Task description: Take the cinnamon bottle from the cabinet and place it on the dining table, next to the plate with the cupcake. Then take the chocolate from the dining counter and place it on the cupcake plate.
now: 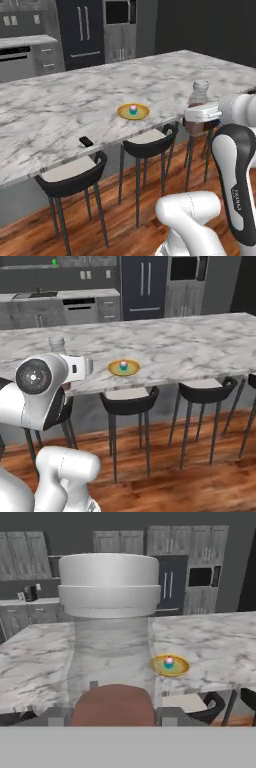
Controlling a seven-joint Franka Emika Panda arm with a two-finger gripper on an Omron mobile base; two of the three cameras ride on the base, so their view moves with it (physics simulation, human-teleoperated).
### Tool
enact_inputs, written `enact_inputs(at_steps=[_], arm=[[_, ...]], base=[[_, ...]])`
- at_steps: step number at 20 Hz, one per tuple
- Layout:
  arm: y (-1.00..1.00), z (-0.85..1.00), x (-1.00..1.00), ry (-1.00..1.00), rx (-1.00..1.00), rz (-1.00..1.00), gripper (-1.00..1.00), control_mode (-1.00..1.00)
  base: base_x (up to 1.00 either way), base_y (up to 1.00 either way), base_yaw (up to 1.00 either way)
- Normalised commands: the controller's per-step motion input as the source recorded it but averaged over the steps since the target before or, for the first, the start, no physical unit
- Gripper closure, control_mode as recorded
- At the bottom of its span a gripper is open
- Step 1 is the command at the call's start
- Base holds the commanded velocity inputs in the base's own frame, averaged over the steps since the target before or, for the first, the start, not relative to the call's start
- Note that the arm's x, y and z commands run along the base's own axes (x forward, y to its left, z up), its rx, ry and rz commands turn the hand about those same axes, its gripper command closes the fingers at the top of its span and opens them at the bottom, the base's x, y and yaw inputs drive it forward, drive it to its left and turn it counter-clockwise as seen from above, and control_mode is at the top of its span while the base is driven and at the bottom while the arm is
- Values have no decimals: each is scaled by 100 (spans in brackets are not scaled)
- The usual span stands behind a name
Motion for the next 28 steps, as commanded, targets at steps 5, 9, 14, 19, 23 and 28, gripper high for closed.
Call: enact_inputs(at_steps=[5, 9, 14, 19, 23, 28], arm=[[0, 0, 0, 0, 0, 0, 100, 100], [0, 0, 0, 0, 0, 0, 100, 100], [0, 0, 0, 0, 0, 0, 100, 100], [0, 0, 0, 0, 0, 0, 100, 100], [0, 0, 0, 0, 0, 0, 100, 100], [0, 0, 0, 0, 0, 0, 100, 100]], base=[[50, -68, 58], [22, -87, 48], [53, -68, 29], [87, -51, 14], [69, -23, 7], [27, 5, 1]])
